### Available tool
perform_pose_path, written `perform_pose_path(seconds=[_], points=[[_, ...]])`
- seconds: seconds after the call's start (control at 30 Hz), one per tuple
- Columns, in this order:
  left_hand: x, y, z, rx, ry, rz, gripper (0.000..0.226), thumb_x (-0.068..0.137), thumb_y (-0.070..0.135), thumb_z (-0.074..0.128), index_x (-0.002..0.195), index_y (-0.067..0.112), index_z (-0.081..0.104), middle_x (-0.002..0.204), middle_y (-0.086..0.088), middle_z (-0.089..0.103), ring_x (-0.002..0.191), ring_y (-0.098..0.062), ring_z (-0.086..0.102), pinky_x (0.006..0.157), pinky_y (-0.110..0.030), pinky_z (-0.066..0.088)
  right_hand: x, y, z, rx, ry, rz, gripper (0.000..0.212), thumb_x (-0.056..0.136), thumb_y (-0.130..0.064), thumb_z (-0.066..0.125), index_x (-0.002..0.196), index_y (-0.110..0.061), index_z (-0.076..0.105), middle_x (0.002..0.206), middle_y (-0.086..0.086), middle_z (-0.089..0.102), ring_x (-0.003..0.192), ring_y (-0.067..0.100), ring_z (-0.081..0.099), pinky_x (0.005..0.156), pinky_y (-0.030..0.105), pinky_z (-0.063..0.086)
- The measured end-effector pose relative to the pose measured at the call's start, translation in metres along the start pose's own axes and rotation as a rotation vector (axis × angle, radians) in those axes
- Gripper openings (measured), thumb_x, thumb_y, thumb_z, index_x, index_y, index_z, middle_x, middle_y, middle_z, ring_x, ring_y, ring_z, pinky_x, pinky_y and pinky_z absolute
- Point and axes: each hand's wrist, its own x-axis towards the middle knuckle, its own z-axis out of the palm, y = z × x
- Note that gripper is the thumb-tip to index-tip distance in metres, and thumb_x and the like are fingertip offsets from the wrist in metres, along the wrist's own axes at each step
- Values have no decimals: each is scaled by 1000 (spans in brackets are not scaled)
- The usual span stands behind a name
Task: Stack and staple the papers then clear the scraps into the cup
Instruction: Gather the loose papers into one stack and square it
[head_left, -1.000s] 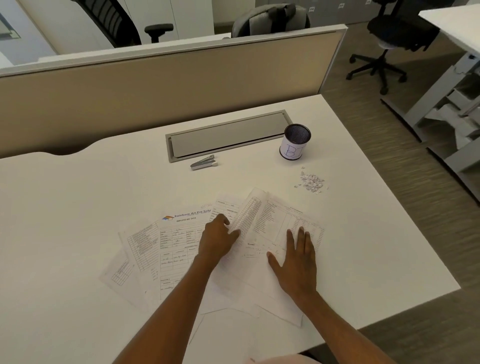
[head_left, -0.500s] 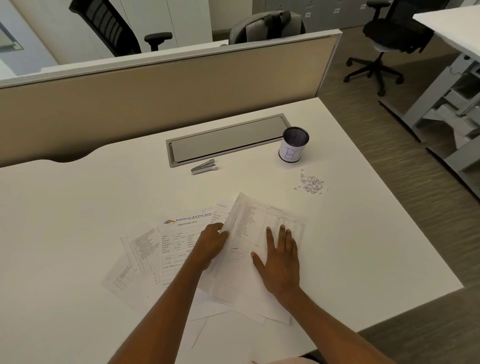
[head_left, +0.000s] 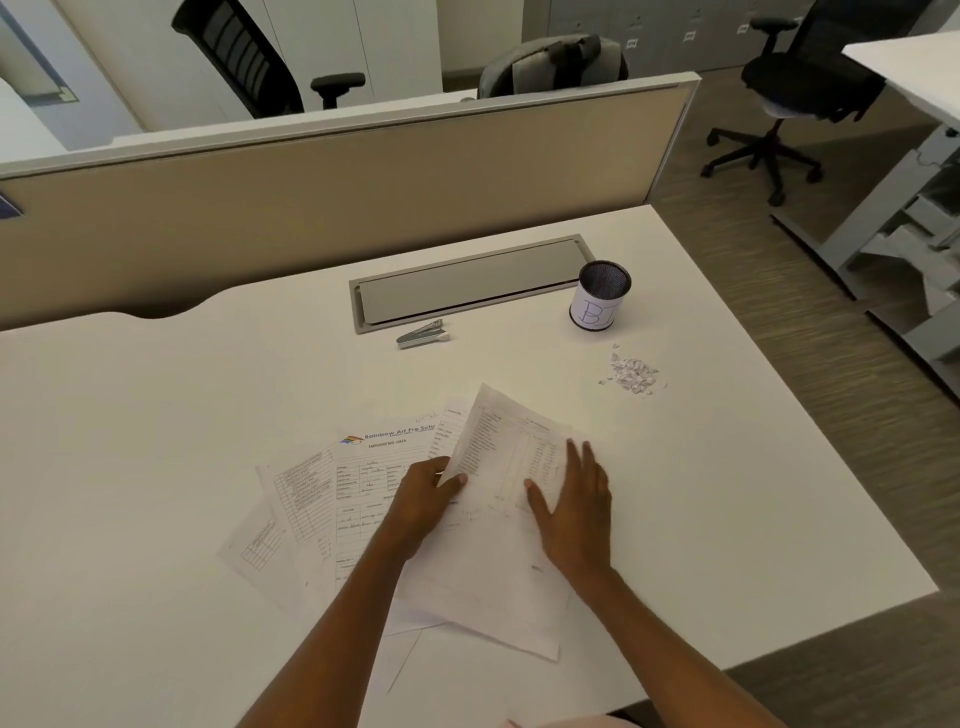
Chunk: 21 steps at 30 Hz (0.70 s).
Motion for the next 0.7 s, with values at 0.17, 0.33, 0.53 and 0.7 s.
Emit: perform_pose_path(seconds=[0.17,0.33,0.53,0.7], points=[[-18,0,-4,-276,18,-9,22,103,25,68,119,13,78,111,-4,84,104,-28,80,91,-44,65,18,6,-42,720,-30,400,90,91,-35,77,161,-18,23,162,9,37,143,25,45,117,43,41],[-29,-1,4,-500,16,-4,29,104,23,68,130,12,74,125,-8,80,117,-30,76,104,-49,58,18,16,-61,1052,-250,474,57,93,-27,76,144,-17,53,132,5,70,111,22,72,98,43,58],[-45,7,23,-391,22,71,24,104,32,66,117,16,79,114,-6,83,109,-28,78,97,-46,62,-2,37,-61,1063,-345,461,32,94,-10,72,126,-10,70,119,9,78,108,32,75,101,56,56],[-41,-2,26,305,392,120,42,102,38,66,138,15,64,129,-3,73,120,-25,68,97,-37,55,-8,73,-75,1095,-270,550,28,94,-8,71,122,-11,72,119,11,77,109,33,74,102,53,55]])
